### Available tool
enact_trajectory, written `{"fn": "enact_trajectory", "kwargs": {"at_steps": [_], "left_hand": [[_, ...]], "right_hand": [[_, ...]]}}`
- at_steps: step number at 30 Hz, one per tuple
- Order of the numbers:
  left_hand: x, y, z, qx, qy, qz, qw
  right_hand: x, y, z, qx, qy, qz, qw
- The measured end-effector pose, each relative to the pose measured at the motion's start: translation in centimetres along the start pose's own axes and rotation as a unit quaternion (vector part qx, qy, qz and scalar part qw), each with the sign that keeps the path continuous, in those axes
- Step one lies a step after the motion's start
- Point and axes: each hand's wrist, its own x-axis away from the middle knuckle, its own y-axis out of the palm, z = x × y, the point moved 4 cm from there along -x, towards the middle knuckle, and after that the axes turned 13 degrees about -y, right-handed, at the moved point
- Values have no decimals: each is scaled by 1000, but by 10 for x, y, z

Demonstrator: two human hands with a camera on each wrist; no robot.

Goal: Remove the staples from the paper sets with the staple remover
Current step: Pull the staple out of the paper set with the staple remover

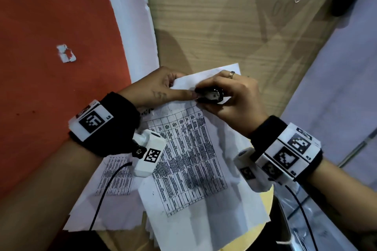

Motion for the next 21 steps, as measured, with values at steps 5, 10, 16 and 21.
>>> {"fn": "enact_trajectory", "kwargs": {"at_steps": [5,10,16,21], "left_hand": [[0,2,0,44,19,24,999],[1,1,-3,50,20,48,997],[-3,1,-13,-14,49,126,991],[-5,2,-16,-126,65,230,963]], "right_hand": [[5,-1,1,-9,25,47,999],[6,-1,5,-66,56,72,994],[6,1,5,-40,49,62,996],[5,2,1,38,4,58,998]]}}
